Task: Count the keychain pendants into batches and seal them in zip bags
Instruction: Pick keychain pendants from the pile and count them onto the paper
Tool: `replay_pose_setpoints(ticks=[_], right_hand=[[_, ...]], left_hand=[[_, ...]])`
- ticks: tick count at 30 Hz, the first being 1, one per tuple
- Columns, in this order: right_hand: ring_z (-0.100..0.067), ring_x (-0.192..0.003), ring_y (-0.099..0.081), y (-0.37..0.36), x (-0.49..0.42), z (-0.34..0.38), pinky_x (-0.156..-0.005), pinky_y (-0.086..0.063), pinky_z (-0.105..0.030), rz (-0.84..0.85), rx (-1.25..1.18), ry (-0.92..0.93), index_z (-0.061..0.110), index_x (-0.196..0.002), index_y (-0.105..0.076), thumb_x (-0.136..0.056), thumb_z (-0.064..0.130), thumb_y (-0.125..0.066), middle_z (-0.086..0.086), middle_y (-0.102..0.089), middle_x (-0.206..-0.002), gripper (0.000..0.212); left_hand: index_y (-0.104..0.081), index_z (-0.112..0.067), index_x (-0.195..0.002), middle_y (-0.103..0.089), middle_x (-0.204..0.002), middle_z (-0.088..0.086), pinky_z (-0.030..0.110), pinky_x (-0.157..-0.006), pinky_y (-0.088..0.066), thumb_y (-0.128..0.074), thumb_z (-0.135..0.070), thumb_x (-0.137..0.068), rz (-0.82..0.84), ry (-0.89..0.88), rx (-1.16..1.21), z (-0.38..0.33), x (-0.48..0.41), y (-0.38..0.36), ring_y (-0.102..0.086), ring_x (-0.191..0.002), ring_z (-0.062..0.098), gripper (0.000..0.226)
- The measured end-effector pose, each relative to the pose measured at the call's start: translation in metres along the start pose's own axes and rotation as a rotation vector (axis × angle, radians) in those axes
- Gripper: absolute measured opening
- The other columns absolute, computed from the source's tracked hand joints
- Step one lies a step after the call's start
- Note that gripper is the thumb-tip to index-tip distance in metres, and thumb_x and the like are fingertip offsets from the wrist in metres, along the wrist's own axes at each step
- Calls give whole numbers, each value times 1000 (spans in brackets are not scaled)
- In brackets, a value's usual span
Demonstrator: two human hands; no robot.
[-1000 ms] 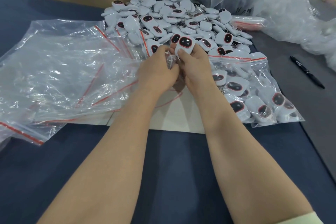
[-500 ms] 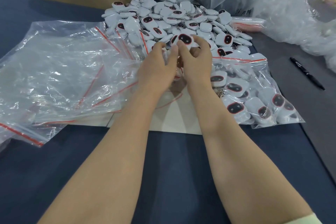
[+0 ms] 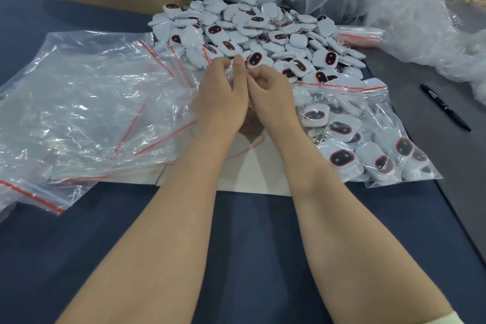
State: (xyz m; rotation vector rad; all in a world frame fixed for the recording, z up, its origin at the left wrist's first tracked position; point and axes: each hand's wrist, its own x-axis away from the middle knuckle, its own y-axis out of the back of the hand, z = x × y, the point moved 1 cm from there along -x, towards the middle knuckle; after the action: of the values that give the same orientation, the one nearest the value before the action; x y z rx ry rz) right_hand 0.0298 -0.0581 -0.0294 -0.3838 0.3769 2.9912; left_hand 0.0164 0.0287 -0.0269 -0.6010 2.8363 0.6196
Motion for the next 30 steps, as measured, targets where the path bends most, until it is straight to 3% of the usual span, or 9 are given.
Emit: replay_pose_setpoints(ticks=[3, 6, 10, 13, 15, 18, 20, 24, 30], right_hand=[[-4, -56, -41, -1, 0, 1, -57, -34, -27, 90, 46, 54, 26, -55, -51, -92, 11, -52, 16, -47, -48, 40], [-11, -76, -56, -3, 2, 2, -74, -45, -28, 68, 143, 80, 18, -81, -66, -88, 4, -54, 9, -64, -75, 21], [-20, -101, -58, 1, 3, 0, -85, -37, -17, -141, 254, 84, 6, -98, -67, -84, -5, -47, -8, -67, -104, 27], [-26, -114, -53, -3, 4, 0, -90, -33, -23, 2, 416, 134, 2, -98, -66, -86, -6, -44, -13, -63, -118, 26], [-30, -112, -52, -4, 4, 0, -91, -36, -30, 85, 489, 157, 0, -101, -64, -86, -5, -44, -16, -62, -117, 25], [-27, -100, -54, -2, 4, -3, -82, -43, -36, 153, 525, 52, 7, -118, -54, -89, 3, -44, -11, -61, -108, 31], [-27, -106, -54, -2, 4, -3, -87, -44, -38, 166, 561, 37, 9, -128, -48, -89, 6, -46, -10, -60, -115, 39], [-30, -125, -44, -4, 1, -7, -104, -31, -35, 194, 757, 150, 9, -140, -41, -91, 9, -48, -14, -52, -135, 50], [-31, -127, -40, -3, -1, -10, -105, -26, -34, 159, 785, 138, 12, -141, -40, -92, 15, -49, -15, -47, -136, 50]], left_hand=[[-57, -13, -112, -64, -110, 5, 39, -92, -43, -36, -43, -99, -43, -38, -3, 1, -1, 1, -57, -103, 25, 39], [-58, -10, -110, -63, -111, 5, 38, -93, -41, -38, -40, -99, -84, -97, -15, 0, -1, 2, -56, -105, 24, 38], [-57, -12, -106, -63, -106, 9, 36, -88, -42, -35, -42, -100, -108, -27, 44, 0, -1, 5, -56, -100, 25, 37], [-54, -14, -108, -63, -110, 11, 38, -90, -45, -30, -49, -99, -79, 101, 98, 2, -3, 6, -57, -102, 26, 43], [-53, -13, -112, -63, -112, 9, 40, -94, -43, -28, -51, -99, -49, 137, 87, 2, -3, 7, -57, -106, 26, 47], [-51, -11, -119, -63, -115, 10, 41, -96, -41, -25, -52, -99, 5, 121, -5, 4, -3, 5, -55, -109, 29, 52], [-50, -12, -123, -63, -116, 9, 39, -95, -40, -24, -52, -99, 23, 110, -41, 4, -3, 4, -54, -112, 28, 53], [-51, -15, -124, -63, -116, 7, 36, -93, -38, -25, -53, -99, 27, 109, -45, 6, -4, 4, -54, -112, 27, 52], [-51, -15, -123, -63, -115, 8, 36, -95, -40, -28, -52, -99, 34, 96, -2, 5, -3, 3, -54, -112, 27, 50]])
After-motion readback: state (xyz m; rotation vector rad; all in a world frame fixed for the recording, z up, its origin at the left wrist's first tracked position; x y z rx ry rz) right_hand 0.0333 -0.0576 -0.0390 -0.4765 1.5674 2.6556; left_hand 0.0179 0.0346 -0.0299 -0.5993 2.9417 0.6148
